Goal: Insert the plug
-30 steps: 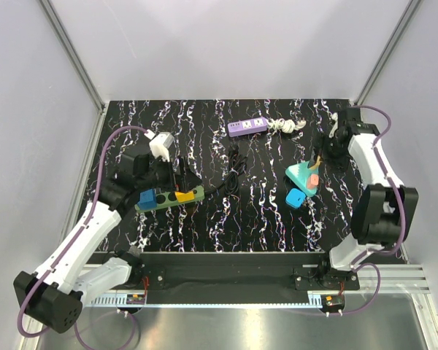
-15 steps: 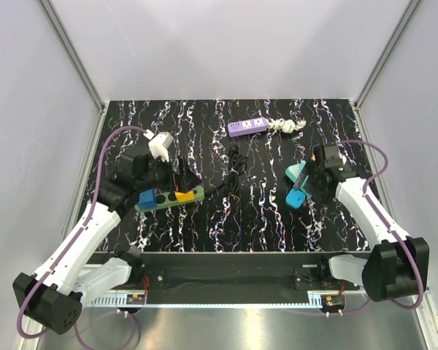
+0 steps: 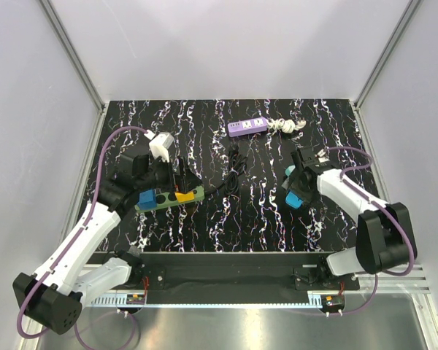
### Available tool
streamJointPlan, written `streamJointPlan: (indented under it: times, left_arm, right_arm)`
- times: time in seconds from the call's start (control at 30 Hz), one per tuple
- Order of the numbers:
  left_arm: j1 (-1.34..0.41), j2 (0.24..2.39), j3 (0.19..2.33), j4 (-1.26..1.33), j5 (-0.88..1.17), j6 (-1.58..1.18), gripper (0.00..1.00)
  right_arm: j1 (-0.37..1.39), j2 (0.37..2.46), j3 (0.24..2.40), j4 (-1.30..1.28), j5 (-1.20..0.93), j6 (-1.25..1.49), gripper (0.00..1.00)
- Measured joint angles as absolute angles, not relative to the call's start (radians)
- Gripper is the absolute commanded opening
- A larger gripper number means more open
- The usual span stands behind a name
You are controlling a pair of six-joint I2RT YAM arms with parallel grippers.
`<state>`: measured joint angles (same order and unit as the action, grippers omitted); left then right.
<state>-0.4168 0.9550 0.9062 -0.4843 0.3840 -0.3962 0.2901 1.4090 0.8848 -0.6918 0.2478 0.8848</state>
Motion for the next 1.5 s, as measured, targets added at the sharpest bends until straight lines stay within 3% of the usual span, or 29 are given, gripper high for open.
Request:
streamJointPlan:
  times: [0.53, 1.2, 1.33, 1.5]
  left_arm:
    - [-0.417, 0.955, 0.906, -0.484, 0.395, -0.396, 0.99]
    - [-0.417, 0.955, 0.905, -0.484, 0.396, -0.396, 0.99]
    - [-0.417, 0.955, 0.905, -0.484, 0.396, -0.396, 0.99]
    - [-0.417, 0.955, 0.897, -0.484, 0.395, -0.396, 0.99]
  right_arm:
    - [0.3, 1.557, 0.946, -0.654, 0.32, 0.876, 0.77]
    - [0.301, 1.592, 0.893, -0.598, 0.321, 0.841, 0.76]
    - [0.301, 1.592, 0.892, -0.596, 0.321, 0.83, 0.67]
    - [0.321, 1.581, 0.89, -0.562, 0.306, 0.795, 0.38]
